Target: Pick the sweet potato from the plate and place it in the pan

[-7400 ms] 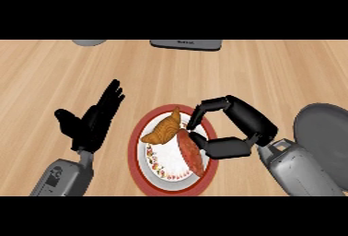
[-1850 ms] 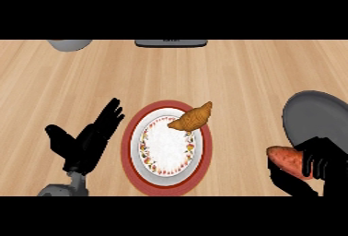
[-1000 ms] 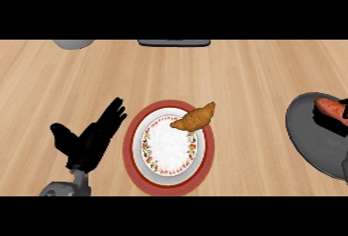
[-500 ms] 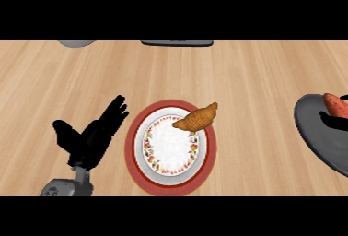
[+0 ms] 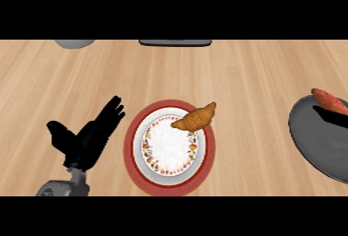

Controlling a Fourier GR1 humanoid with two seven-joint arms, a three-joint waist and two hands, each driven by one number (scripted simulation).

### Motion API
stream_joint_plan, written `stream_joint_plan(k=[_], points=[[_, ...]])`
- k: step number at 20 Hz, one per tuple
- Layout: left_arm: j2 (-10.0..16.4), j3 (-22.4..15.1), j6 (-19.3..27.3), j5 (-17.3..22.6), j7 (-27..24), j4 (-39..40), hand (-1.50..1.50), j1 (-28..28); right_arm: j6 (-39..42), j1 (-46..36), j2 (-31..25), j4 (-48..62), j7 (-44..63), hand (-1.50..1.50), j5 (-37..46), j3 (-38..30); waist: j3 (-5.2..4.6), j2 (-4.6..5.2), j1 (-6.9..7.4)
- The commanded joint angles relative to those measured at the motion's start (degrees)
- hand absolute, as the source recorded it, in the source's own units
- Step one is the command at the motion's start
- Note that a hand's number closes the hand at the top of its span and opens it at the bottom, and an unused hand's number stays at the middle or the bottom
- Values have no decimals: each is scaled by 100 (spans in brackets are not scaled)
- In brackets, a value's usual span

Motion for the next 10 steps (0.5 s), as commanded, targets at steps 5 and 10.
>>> stream_joint_plan(k=[5,10], points=[[-52,-28,-9,-61,-66,-68,0,89,1829,203,-628,706,-823,-150,-1302,-1046,8,1,-45],[-287,-255,326,-300,134,-329,0,218,3052,693,-1039,1092,-1216,-150,-1414,-1034,6,-18,-58]])
